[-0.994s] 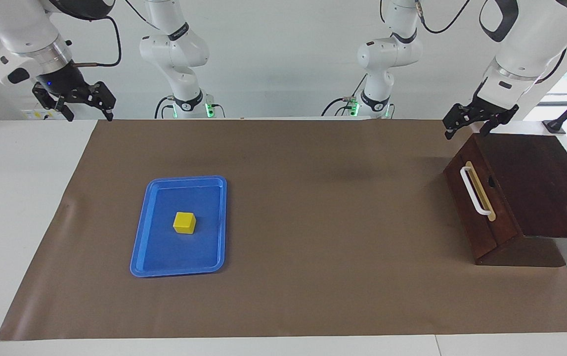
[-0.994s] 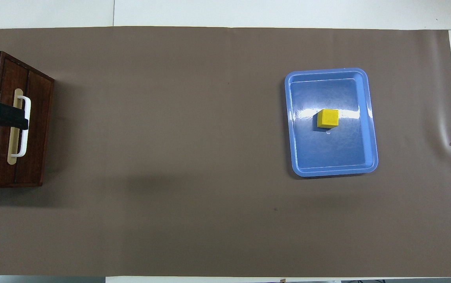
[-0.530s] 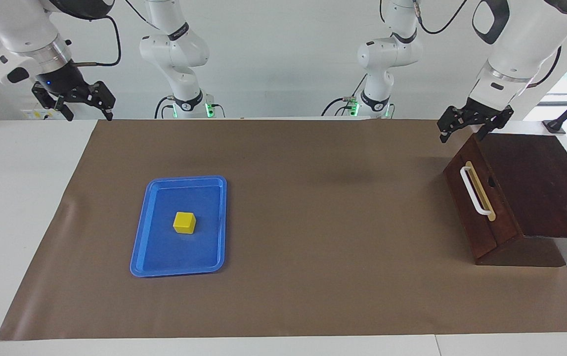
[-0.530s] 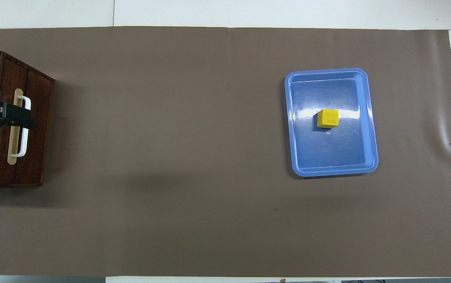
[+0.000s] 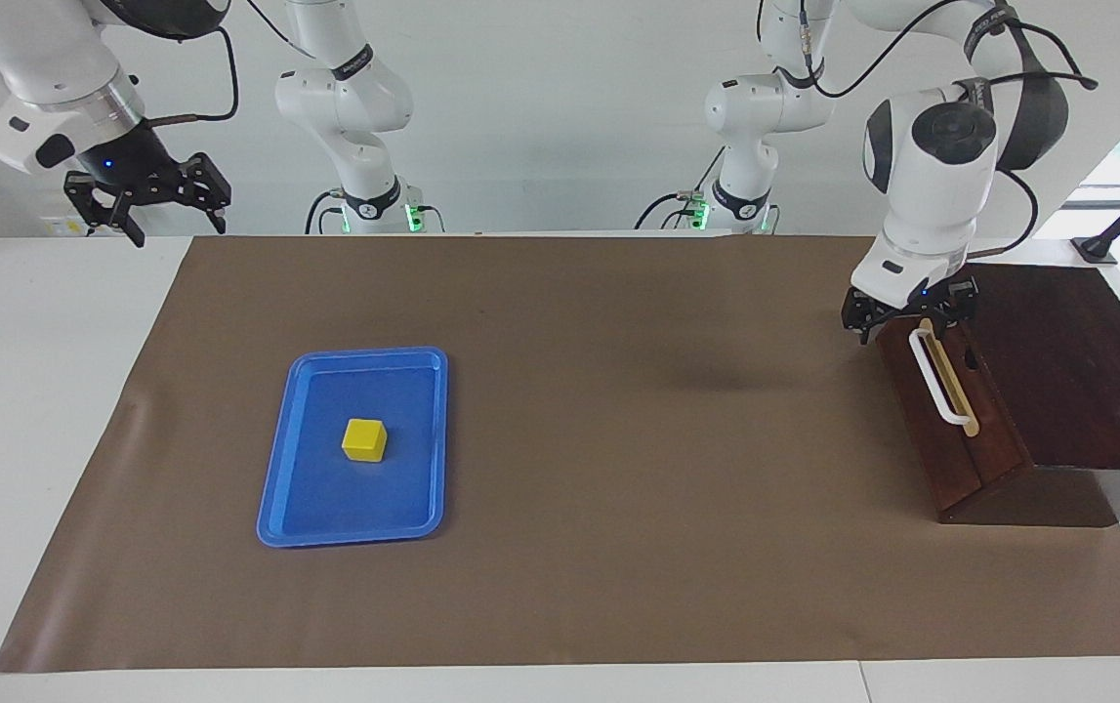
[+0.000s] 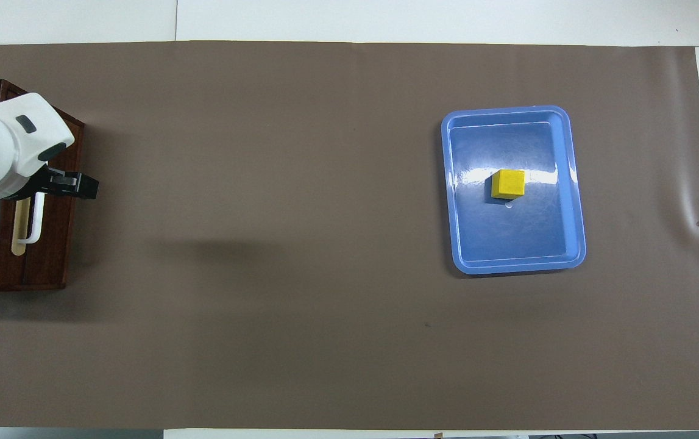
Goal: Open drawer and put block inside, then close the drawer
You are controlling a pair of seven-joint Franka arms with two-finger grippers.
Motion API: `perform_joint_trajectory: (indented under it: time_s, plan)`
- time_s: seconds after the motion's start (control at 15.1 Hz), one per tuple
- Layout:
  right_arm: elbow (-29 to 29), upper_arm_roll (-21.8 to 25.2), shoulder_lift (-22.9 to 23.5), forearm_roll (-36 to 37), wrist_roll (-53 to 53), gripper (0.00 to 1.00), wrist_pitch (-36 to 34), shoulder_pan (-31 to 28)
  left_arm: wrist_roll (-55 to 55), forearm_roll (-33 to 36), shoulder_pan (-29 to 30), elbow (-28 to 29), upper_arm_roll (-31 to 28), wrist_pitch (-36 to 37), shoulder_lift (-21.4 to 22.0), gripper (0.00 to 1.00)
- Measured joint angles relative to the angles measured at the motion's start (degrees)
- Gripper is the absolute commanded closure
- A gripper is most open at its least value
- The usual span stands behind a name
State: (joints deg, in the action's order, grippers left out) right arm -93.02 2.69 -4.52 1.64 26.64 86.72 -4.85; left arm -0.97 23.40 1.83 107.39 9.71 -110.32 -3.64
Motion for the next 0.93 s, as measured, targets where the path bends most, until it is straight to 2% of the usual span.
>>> perform_joint_trajectory:
  time_s: [0.2, 0.46, 0.93]
  plan:
    - [-2.4, 0.0, -0.1, 0.0, 14.5, 0.0, 5.8, 0.0, 0.0, 3.7, 0.7, 0.7, -0.6, -5.3, -3.6, 0.0]
    - [-5.1, -0.1, -0.1, 0.0, 27.9, 0.0, 9.0, 0.0, 0.0, 8.6, 2.3, 2.3, -0.9, -10.5, -5.6, 0.0]
    - [-11.1, -0.5, 0.5, -1.4, 45.6, 0.0, 14.0, 0.2, -2.9, 9.4, 3.0, 4.2, -0.7, -13.4, -8.0, 0.0]
